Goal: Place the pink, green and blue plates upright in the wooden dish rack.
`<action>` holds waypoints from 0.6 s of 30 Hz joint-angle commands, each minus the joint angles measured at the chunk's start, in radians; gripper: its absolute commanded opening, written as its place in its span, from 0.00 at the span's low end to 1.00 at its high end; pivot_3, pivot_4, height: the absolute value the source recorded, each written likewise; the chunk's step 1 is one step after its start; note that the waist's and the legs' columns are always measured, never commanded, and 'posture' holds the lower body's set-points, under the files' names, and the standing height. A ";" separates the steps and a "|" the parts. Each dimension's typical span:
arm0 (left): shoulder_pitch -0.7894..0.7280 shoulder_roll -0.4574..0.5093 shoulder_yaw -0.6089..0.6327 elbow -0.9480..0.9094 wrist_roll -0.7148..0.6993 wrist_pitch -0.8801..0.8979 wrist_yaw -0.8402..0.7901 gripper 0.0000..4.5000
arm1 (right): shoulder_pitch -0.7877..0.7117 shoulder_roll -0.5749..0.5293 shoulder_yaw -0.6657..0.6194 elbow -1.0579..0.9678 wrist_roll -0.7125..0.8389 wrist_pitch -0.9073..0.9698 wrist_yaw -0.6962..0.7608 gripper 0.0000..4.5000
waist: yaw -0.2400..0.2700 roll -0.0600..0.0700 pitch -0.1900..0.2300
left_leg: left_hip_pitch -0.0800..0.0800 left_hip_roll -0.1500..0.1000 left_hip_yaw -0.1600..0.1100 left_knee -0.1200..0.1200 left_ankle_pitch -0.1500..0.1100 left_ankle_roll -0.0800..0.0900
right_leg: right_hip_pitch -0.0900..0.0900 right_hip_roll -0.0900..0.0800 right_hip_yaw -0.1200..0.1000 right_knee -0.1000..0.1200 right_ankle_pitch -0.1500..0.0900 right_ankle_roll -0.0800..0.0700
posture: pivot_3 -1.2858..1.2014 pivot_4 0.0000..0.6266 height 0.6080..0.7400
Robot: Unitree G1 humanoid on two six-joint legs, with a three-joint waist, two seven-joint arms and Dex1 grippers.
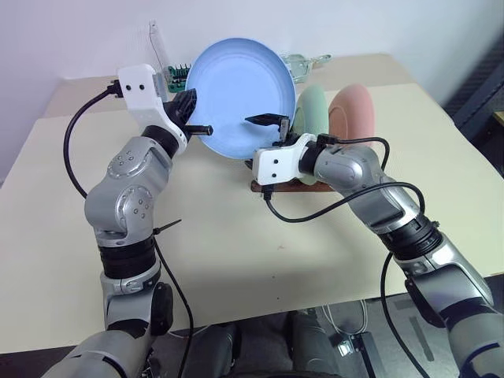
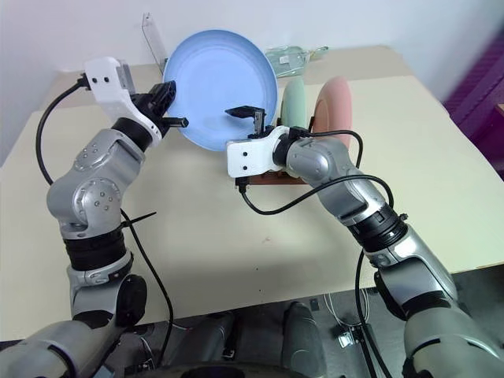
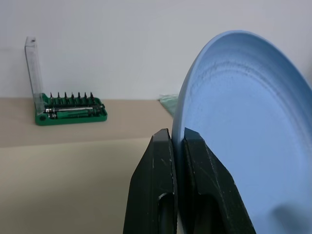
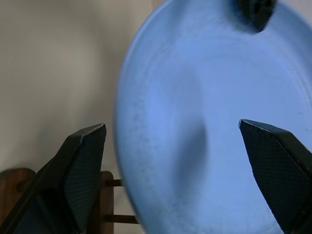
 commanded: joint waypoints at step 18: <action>-0.135 0.045 0.385 0.217 -0.033 -0.358 0.283 0.51 | -0.005 0.059 -0.112 0.000 -0.052 -0.145 -0.078 0.00 | -0.010 0.000 0.000 | 0.003 0.001 0.001 -0.003 0.000 -0.001 | -0.001 0.001 0.000 0.000 0.000 -0.001 | 0.52 0.24 1.00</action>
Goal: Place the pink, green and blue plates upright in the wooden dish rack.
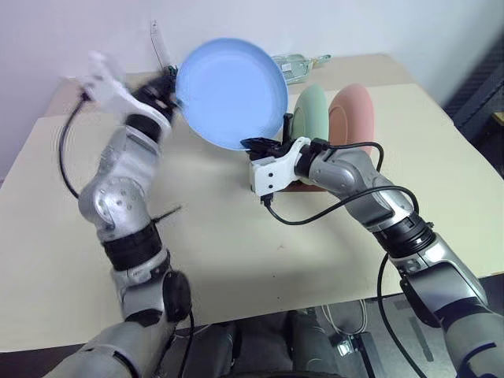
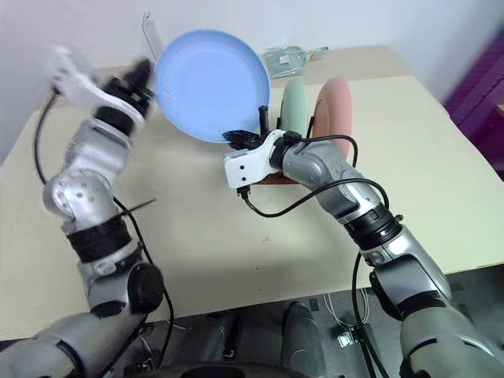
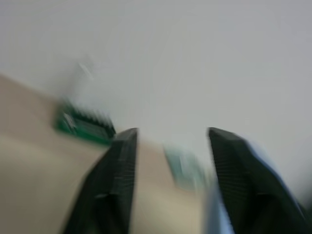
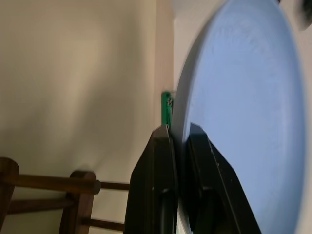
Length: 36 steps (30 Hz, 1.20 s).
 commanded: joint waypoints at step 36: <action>0.633 0.253 -0.592 -0.109 0.236 -0.194 -0.734 0.51 | 0.053 0.465 -0.712 -0.355 1.555 1.354 -0.668 0.00 | 0.001 0.009 -0.001 | -0.003 0.004 0.000 -0.001 0.000 -0.002 | -0.010 0.004 -0.001 0.003 0.005 -0.008 | 0.52 0.24 1.00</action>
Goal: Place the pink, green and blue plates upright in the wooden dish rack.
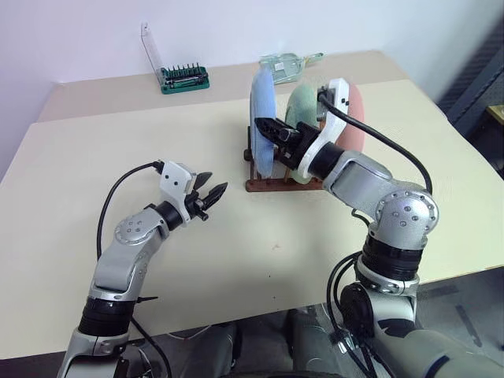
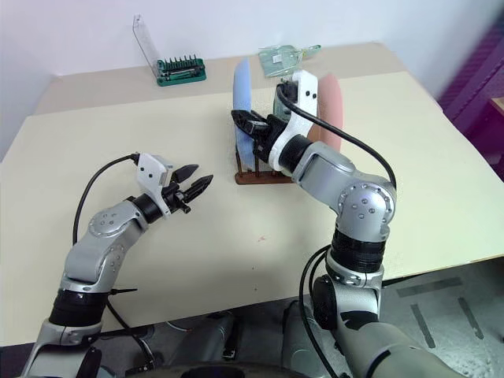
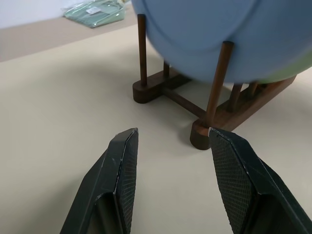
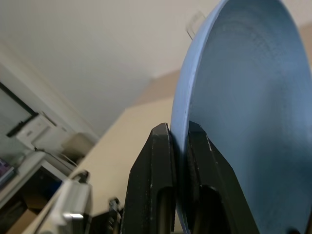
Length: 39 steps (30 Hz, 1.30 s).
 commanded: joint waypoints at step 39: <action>0.075 0.138 0.121 0.213 0.106 -0.141 -0.032 0.01 | 0.941 -0.748 -0.324 -0.042 -0.479 -0.633 0.865 0.00 | 0.055 0.000 -0.001 | 0.018 0.003 0.006 0.003 -0.007 0.007 | 0.021 0.001 0.001 -0.006 -0.001 0.003 | 0.52 0.24 1.00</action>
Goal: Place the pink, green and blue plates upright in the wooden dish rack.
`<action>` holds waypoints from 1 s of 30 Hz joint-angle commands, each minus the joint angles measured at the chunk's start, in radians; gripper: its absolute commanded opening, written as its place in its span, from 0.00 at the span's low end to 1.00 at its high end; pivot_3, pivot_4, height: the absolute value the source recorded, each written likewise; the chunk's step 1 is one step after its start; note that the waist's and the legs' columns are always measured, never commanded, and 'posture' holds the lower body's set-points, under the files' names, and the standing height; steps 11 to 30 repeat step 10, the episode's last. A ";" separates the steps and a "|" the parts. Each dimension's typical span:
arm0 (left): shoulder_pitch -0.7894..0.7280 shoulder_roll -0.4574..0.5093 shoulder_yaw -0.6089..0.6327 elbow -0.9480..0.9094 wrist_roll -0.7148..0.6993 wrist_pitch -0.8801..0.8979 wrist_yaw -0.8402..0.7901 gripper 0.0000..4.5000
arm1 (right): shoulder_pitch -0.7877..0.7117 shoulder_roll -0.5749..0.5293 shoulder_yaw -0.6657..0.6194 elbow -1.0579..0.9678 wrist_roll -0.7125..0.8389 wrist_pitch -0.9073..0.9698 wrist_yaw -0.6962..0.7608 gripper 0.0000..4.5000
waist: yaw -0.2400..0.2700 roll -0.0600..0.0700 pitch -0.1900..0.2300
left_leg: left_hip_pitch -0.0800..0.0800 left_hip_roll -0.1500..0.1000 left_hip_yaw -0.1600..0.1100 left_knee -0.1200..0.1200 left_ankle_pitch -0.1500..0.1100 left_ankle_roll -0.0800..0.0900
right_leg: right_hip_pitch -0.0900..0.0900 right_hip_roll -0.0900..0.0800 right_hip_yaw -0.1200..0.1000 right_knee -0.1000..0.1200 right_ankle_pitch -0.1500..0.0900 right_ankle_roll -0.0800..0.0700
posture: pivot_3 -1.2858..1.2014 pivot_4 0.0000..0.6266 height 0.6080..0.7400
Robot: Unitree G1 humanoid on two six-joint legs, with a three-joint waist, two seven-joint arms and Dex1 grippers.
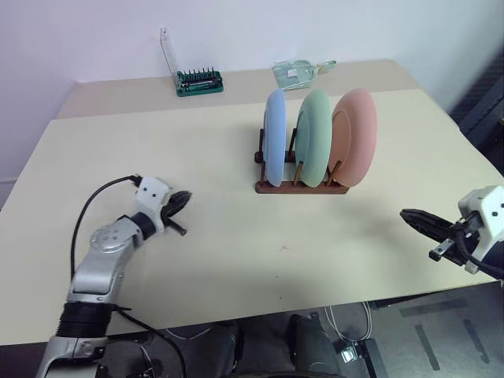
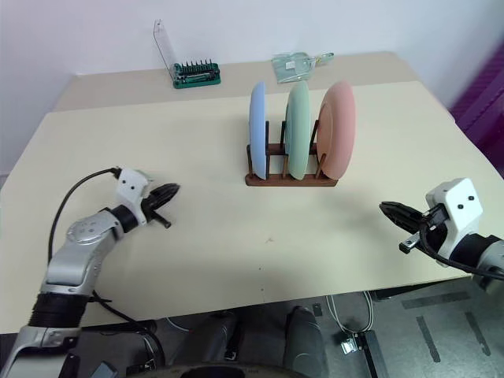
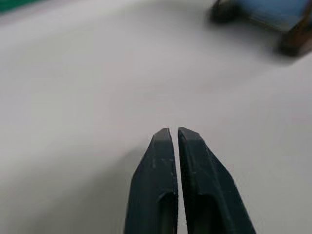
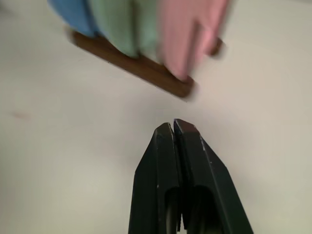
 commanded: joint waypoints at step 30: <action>0.050 -0.070 0.056 -0.045 0.076 -0.028 0.180 0.01 | -0.144 0.013 0.104 0.269 -0.145 -0.238 0.028 0.00 | 0.001 0.000 0.000 | 0.000 0.000 0.000 0.000 0.001 -0.002 | 0.000 0.000 0.000 0.000 0.000 0.000 | 0.52 0.24 1.00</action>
